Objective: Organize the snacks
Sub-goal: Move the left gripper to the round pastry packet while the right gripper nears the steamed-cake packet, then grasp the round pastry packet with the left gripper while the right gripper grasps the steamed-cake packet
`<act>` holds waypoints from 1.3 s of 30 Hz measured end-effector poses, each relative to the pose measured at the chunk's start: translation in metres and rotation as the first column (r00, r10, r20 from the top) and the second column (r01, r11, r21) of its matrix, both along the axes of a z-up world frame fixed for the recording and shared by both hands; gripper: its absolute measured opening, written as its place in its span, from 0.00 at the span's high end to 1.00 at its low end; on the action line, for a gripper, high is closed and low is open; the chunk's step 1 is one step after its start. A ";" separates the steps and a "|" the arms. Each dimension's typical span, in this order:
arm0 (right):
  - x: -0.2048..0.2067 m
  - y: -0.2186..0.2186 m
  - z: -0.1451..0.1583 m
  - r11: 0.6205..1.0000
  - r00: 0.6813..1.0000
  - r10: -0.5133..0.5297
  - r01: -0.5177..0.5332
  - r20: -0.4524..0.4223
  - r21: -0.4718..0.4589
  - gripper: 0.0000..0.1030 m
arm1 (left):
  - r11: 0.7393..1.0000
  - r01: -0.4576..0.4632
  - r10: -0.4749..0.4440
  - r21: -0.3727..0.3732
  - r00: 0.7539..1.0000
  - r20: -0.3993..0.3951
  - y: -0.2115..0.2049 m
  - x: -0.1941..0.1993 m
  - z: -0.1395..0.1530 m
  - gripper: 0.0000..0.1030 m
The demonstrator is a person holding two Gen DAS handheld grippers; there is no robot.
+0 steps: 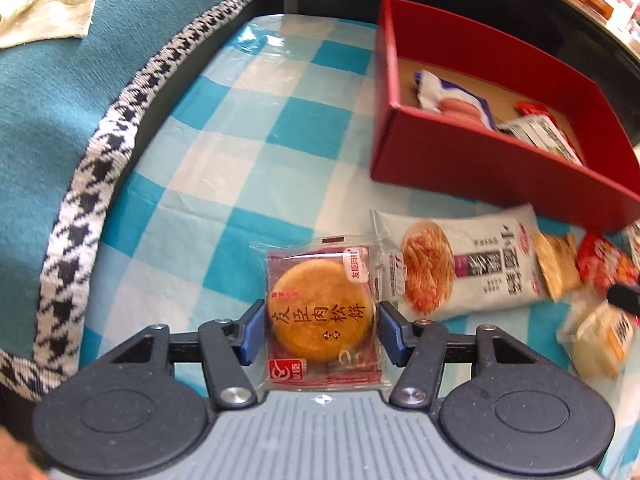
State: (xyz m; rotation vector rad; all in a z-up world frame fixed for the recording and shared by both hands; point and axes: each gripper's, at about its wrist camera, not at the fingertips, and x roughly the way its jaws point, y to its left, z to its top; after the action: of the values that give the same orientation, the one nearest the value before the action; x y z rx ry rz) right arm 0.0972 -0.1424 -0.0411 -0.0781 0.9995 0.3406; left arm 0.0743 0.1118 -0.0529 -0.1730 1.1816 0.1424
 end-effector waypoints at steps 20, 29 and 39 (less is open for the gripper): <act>-0.042 0.020 -0.009 0.987 0.980 0.158 -0.158 -0.120 0.010 0.18 | 0.992 0.079 -0.082 -0.095 0.996 -0.032 -0.017 -0.031 0.002 0.16; -0.046 0.011 -0.006 0.992 0.987 0.128 -0.129 -0.101 -0.005 0.14 | 0.993 0.083 -0.086 -0.087 0.996 -0.032 -0.026 -0.028 0.002 0.08; -0.040 0.043 -0.035 0.977 0.976 0.182 -0.193 -0.119 -0.091 0.14 | 0.995 0.099 -0.100 -0.031 0.995 -0.032 -0.035 -0.025 -0.006 0.00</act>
State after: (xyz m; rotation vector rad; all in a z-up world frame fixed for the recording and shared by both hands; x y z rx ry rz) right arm 0.0572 -0.0994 -0.0762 -0.2504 1.1219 0.4702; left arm 0.0495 0.0764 -0.0590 -0.1380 1.2231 0.0409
